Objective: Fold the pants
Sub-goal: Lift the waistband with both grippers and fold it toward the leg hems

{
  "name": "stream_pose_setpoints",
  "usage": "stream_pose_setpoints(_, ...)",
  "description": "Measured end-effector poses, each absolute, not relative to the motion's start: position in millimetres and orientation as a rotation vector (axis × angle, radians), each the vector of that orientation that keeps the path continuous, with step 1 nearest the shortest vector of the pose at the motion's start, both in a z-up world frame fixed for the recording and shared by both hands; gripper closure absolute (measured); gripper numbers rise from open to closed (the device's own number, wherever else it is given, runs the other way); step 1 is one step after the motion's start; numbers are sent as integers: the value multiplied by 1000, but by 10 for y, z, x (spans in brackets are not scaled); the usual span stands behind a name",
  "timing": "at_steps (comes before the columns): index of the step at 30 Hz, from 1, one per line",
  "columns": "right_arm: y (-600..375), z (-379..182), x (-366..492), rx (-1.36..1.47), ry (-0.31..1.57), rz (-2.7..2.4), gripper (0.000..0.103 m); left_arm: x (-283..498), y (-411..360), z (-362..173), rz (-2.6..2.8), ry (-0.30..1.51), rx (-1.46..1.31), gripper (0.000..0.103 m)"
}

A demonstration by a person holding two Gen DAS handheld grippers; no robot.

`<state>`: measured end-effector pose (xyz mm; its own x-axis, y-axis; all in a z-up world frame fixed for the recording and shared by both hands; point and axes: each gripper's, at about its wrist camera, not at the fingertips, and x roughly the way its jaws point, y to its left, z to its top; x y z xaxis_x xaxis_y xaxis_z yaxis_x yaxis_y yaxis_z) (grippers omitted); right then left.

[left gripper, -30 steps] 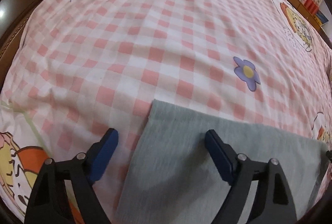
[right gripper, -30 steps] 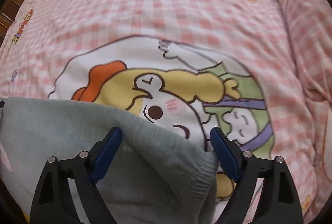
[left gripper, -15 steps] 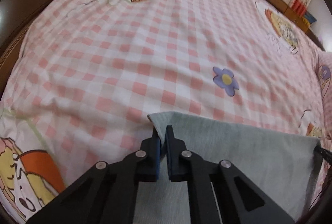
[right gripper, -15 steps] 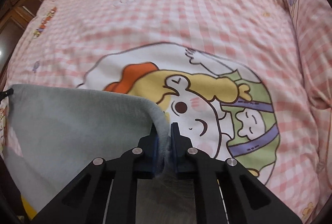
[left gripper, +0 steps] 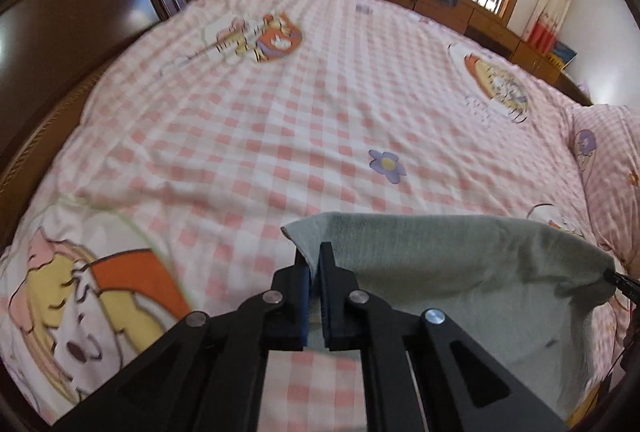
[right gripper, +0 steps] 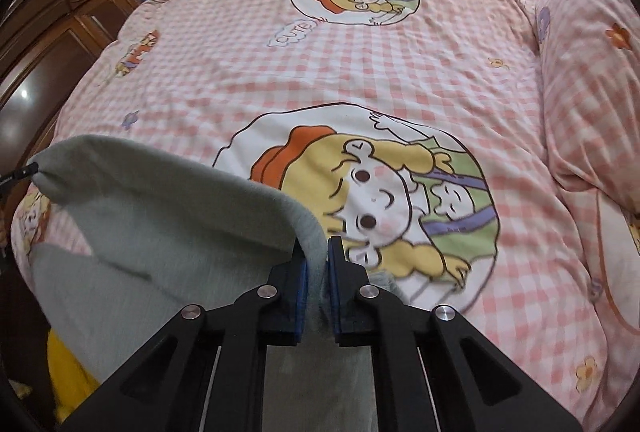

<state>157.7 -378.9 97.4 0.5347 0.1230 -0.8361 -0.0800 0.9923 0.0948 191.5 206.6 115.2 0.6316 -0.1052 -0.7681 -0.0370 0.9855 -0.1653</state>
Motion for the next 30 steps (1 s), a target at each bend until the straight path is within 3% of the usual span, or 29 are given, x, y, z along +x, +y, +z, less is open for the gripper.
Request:
stream_pose_setpoints(11,-3671,886,701,-21,1011,160,94,786,2254,1271,-13,808,-246,99)
stream_pose_setpoints(22,-3667,383,288,-37,1121,123,94,36,2193,824,-1,883,-225,99)
stream_pose_setpoints(27,-3731,161,268,-5,1189,81,81,-69,2166,576,39,947,-182,97)
stream_pose_setpoints(30,-3762,153,213,12,1191,79,76,-140,2177,491,73,972,-172,89)
